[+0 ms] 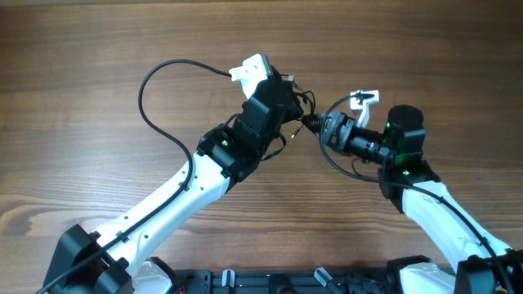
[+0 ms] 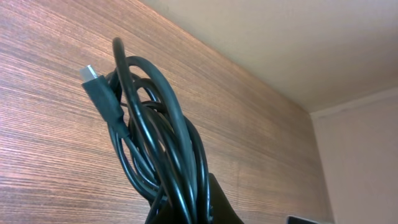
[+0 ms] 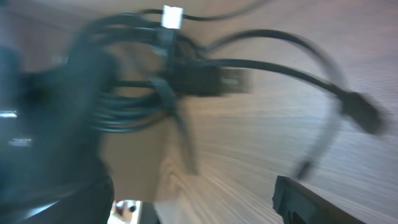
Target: Untangle cables
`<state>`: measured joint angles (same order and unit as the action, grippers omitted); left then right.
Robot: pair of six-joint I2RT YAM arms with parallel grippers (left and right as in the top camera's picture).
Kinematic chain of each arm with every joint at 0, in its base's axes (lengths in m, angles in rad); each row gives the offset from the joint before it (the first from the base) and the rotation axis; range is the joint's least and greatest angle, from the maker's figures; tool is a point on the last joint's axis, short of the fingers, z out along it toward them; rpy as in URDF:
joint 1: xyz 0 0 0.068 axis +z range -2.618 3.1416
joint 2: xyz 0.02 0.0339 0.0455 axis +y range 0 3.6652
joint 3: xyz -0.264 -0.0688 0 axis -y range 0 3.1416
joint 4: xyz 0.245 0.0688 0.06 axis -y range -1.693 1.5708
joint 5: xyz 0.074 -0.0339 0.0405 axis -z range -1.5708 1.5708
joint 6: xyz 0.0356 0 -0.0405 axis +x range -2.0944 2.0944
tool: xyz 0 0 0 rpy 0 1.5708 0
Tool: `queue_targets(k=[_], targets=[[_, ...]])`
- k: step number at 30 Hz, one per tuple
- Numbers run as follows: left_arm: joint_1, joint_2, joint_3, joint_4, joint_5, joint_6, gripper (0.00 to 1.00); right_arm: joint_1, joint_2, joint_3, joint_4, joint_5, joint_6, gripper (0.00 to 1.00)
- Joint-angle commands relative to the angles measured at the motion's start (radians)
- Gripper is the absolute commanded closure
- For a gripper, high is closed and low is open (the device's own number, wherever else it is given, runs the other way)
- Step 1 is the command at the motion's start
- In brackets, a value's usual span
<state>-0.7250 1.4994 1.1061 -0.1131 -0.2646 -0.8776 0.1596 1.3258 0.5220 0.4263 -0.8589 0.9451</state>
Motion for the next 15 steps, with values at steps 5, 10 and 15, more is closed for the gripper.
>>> queue_targets(k=[5,10,15], targets=[[-0.037,-0.024,0.007,0.005,-0.018,-0.05,0.96,0.113,0.011,0.007,-0.027,0.348,0.177,0.55],[-0.091,-0.024,0.007,-0.005,-0.018,-0.049,0.96,0.116,0.011,0.007,-0.09,0.527,0.185,0.58],[-0.102,-0.024,0.007,-0.007,-0.019,-0.049,0.96,0.109,0.012,0.007,-0.198,0.573,0.146,0.75]])
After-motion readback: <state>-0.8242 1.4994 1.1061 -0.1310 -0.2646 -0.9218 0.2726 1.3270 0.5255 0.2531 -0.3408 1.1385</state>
